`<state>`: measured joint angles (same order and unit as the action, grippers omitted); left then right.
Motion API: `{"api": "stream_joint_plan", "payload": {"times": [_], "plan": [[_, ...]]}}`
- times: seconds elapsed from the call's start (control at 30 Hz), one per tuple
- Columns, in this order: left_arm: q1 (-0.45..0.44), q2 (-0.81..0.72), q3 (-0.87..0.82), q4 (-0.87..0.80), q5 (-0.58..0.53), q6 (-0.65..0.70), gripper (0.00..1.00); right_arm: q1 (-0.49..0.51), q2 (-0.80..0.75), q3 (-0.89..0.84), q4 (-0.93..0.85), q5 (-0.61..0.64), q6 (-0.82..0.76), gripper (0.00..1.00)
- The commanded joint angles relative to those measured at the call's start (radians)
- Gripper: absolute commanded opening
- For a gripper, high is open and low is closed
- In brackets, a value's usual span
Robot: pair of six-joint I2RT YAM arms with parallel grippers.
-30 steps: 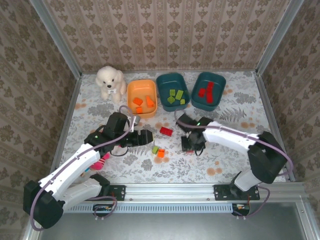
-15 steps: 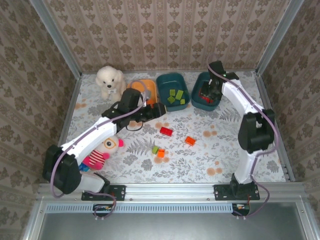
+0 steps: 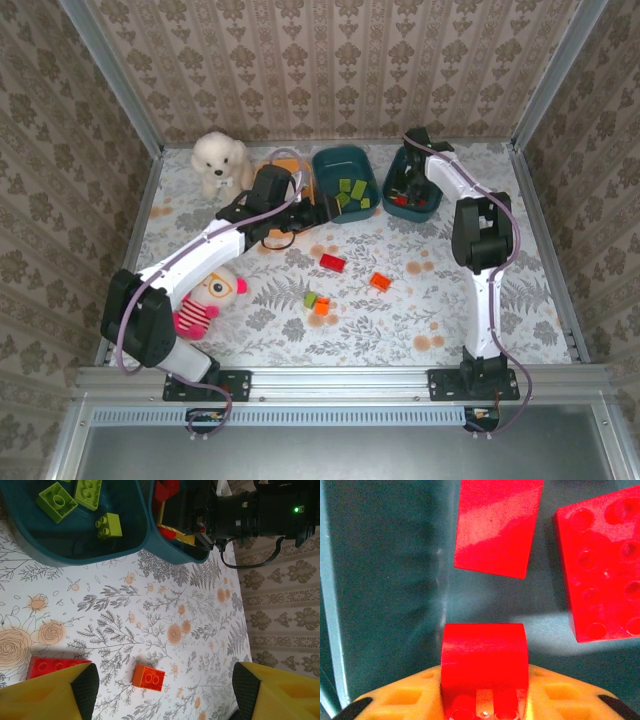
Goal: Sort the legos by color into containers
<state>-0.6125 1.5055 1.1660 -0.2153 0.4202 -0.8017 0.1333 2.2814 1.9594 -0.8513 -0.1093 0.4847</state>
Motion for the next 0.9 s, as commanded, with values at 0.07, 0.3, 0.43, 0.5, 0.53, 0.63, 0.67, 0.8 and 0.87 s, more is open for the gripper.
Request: {"api": "stream_joint_plan", "payload": {"times": [0.07,0.3,0.43,0.5,0.53,0.63,0.67,0.8,0.87], "plan": [[0.007,0.005,0.028,0.007,0.02,0.0,0.74,-0.011,0.012,0.08,-0.047,-0.031,-0.013,0.54],[0.008,-0.026,0.005,0.004,0.017,-0.005,0.74,-0.011,-0.131,0.015,0.005,-0.051,-0.021,0.61],[0.01,-0.046,0.0,-0.021,0.0,-0.007,0.74,-0.001,-0.298,-0.116,0.11,-0.071,-0.022,0.61],[0.01,-0.056,0.003,-0.041,-0.008,-0.003,0.74,0.006,-0.404,-0.217,0.198,-0.09,-0.023,0.61],[0.009,-0.061,0.0,-0.051,-0.008,0.002,0.74,0.011,-0.472,-0.281,0.257,-0.113,-0.019,0.61],[-0.006,-0.06,0.005,-0.098,-0.008,0.048,0.74,0.023,-0.666,-0.521,0.465,-0.205,0.012,0.62],[-0.014,-0.055,0.013,-0.127,-0.01,0.069,0.74,0.028,-0.718,-0.585,0.504,-0.235,0.02,0.62],[-0.097,-0.001,0.05,-0.238,-0.029,0.191,0.74,0.079,-0.966,-0.845,0.571,-0.359,0.024,0.7],[-0.15,0.04,0.063,-0.266,-0.045,0.248,0.74,0.102,-1.105,-0.969,0.568,-0.418,0.053,0.78]]}}
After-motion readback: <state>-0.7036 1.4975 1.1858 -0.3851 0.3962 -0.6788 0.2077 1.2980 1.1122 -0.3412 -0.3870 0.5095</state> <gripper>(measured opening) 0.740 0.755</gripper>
